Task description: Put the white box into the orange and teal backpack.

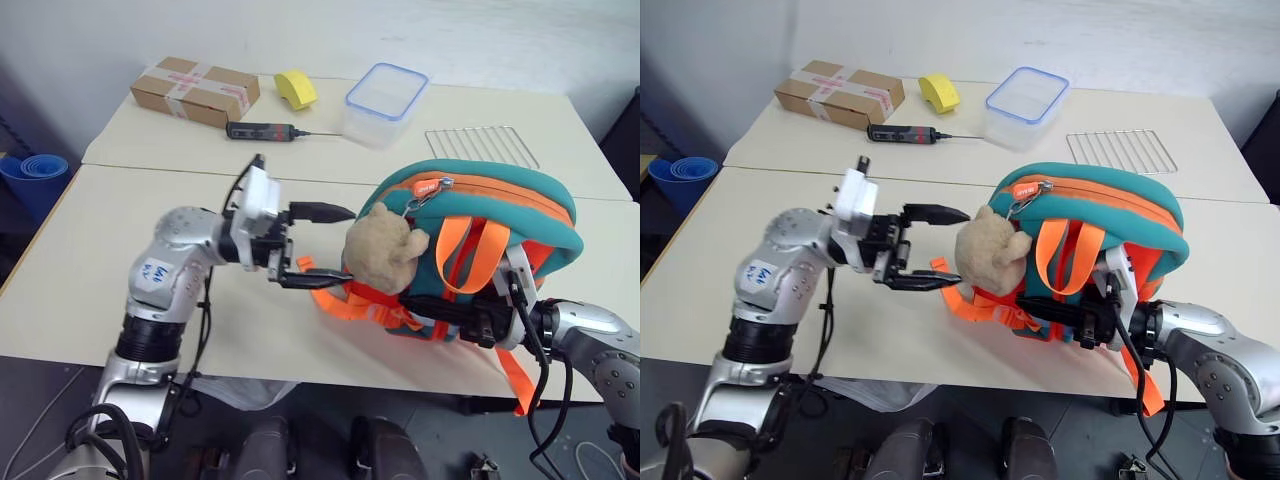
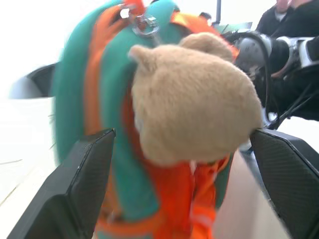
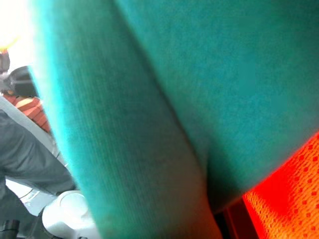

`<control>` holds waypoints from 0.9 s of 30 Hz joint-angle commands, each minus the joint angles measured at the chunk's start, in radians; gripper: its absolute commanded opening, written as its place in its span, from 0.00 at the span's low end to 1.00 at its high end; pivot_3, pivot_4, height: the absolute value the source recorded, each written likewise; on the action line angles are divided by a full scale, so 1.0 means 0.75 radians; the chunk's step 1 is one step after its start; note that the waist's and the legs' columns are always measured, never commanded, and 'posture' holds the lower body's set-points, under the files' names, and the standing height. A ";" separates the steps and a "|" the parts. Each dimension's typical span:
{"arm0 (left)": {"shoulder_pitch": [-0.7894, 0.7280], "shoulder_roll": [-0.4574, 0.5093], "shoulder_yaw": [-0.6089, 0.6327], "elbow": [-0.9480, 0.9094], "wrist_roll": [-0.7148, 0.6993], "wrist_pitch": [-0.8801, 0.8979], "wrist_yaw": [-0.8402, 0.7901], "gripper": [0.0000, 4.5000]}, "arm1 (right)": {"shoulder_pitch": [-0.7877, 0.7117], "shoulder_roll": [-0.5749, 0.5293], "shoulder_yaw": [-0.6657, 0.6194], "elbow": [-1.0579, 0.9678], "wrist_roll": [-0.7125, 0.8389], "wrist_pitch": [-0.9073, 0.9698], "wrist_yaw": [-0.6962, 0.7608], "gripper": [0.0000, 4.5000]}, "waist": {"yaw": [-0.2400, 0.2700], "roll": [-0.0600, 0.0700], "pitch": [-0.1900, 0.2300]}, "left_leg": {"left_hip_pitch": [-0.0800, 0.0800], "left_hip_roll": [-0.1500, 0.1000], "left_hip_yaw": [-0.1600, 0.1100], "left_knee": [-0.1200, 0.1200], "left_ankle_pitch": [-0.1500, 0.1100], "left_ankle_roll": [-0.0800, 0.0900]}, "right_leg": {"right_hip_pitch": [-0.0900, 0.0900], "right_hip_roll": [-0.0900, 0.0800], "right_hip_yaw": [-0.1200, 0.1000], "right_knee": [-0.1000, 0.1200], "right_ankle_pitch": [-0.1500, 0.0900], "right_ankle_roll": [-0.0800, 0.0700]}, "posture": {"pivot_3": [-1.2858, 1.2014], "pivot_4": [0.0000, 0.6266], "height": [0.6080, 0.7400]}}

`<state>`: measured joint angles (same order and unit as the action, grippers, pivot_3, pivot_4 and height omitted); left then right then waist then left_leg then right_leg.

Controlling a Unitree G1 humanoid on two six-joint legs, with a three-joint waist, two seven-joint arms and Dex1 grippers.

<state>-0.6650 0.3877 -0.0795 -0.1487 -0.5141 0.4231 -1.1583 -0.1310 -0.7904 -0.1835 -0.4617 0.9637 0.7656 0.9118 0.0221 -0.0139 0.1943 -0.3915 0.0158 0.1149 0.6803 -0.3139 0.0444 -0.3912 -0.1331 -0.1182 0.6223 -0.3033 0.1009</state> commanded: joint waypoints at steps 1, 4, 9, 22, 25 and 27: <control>-0.006 -0.059 -0.066 -0.078 0.015 -0.008 0.086 0.90 | -0.015 -0.015 0.007 -0.013 0.018 0.026 0.018 0.00 | -0.001 0.000 0.000 | 0.000 0.000 0.000 0.000 0.000 0.000 | 0.000 0.001 0.000 0.000 0.000 0.000 | 0.52 0.24 1.00; 0.001 -0.110 -0.072 -0.097 -0.015 0.009 0.135 0.73 | -0.024 -0.013 0.005 -0.017 0.026 0.039 0.014 0.00 | -0.001 0.000 0.000 | 0.001 0.001 0.001 0.000 0.000 0.000 | 0.000 0.001 0.001 0.000 0.000 0.000 | 0.52 0.24 1.00; 0.009 -0.057 -0.047 -0.075 0.007 -0.007 0.132 0.41 | -0.020 -0.011 -0.013 -0.025 0.030 0.054 -0.007 0.00 | 0.000 0.000 0.000 | 0.001 0.001 0.001 0.000 0.000 0.000 | 0.000 0.001 0.001 0.000 0.000 0.000 | 0.52 0.24 1.00; -0.179 0.363 0.150 0.400 0.071 -0.066 -0.007 0.12 | 0.165 0.056 -0.229 -0.071 0.126 0.020 -0.114 0.00 | 0.001 0.000 0.000 | 0.000 0.000 0.001 -0.002 0.000 -0.001 | -0.002 0.001 0.000 0.000 0.000 0.000 | 0.52 0.24 1.00; -0.219 0.382 0.164 0.520 0.091 -0.085 -0.011 0.12 | 0.221 0.090 -0.291 -0.057 0.130 -0.013 -0.140 0.00 | 0.004 0.000 0.000 | 0.000 0.000 0.002 -0.002 -0.001 0.000 | -0.001 0.001 0.001 0.000 0.000 0.000 | 0.52 0.24 1.00; -0.184 0.418 0.086 0.561 0.204 -0.207 -0.055 0.12 | 0.264 0.121 -0.345 -0.031 0.138 -0.044 -0.143 0.00 | 0.003 0.000 0.000 | 0.000 0.000 0.002 -0.001 -0.001 0.000 | -0.001 0.001 0.001 0.000 0.000 0.000 | 0.52 0.24 1.00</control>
<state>-0.8092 0.6611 -0.0121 0.2454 -0.4269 0.3314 -1.1901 0.0418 -0.7120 -0.3755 -0.4936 1.0484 0.7609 0.8110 0.0245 -0.0139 0.1942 -0.3913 0.0155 0.1164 0.6791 -0.3147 0.0445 -0.3922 -0.1323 -0.1176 0.6222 -0.3033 0.1009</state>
